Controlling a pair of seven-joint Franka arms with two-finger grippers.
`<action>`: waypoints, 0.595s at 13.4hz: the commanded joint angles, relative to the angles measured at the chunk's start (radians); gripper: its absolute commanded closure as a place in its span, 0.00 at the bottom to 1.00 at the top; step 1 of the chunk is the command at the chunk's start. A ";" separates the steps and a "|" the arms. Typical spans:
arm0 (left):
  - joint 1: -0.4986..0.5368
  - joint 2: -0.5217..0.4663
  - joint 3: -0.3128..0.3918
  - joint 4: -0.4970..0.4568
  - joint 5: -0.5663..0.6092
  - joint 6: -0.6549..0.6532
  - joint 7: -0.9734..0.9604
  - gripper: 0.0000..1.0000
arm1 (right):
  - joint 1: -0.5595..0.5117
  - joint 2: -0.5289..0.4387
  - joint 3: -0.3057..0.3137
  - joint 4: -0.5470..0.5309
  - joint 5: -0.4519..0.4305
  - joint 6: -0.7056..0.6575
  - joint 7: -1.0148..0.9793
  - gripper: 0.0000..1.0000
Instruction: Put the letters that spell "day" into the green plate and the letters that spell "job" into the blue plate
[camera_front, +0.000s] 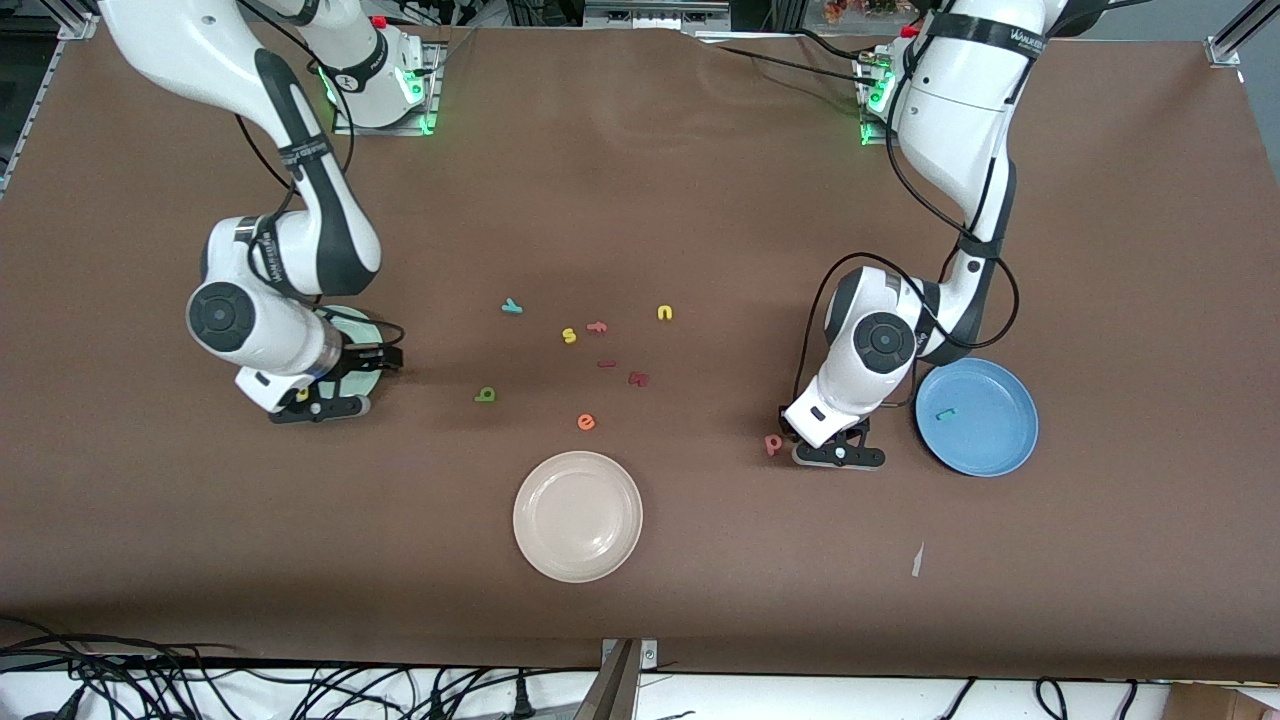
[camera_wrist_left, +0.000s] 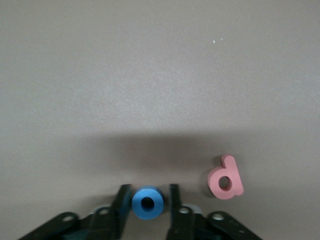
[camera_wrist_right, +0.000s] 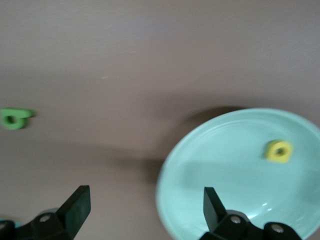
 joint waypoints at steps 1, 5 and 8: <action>-0.020 0.024 0.023 0.016 -0.029 0.012 0.024 0.81 | -0.003 -0.074 0.052 -0.079 0.014 -0.008 0.034 0.00; -0.017 0.004 0.038 0.016 -0.023 0.004 0.040 0.88 | -0.002 -0.181 0.124 -0.235 0.012 0.071 0.034 0.00; 0.061 -0.090 0.040 -0.002 -0.020 -0.106 0.128 0.88 | 0.000 -0.208 0.201 -0.330 0.003 0.181 0.034 0.00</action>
